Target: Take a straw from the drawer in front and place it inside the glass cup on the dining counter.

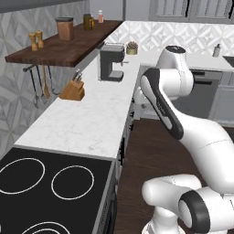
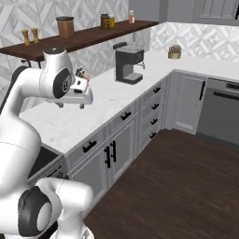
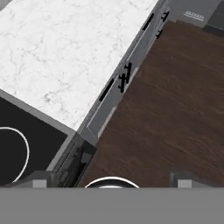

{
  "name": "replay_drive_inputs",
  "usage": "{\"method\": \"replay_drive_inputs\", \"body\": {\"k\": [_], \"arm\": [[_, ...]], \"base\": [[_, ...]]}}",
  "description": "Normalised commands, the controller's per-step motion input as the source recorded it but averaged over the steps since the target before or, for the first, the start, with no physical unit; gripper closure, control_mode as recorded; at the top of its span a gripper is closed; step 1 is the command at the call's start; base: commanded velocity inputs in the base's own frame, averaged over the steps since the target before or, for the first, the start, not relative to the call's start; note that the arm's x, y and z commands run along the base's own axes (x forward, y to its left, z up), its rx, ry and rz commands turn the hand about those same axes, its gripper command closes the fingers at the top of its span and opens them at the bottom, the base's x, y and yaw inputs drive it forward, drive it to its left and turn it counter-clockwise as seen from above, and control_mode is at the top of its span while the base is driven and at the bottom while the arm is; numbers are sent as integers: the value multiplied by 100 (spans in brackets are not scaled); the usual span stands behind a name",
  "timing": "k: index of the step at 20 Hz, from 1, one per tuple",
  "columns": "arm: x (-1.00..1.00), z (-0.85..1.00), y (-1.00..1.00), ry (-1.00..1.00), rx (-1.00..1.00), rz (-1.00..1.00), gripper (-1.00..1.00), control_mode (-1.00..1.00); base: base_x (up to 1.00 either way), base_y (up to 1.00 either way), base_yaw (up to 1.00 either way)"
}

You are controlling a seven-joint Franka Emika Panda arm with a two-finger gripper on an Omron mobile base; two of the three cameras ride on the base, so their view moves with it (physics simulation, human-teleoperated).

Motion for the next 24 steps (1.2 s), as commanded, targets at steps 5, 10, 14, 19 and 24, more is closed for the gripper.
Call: {"method": "replay_drive_inputs", "body": {"k": [5, 10, 14, 19, 24], "arm": [[0, -4, -43, 0, 35, -22, -100, -100], [1, -32, -87, 0, 44, -10, -100, -100], [15, -55, -68, 0, 41, -4, -100, -100], [28, -62, -38, 0, 33, -1, -100, -100], [35, -77, -5, 0, 23, 0, -100, -100]], "base": [[0, 0, 0], [0, 0, 0], [0, 0, 0], [0, 0, 0], [0, 0, 0]]}}
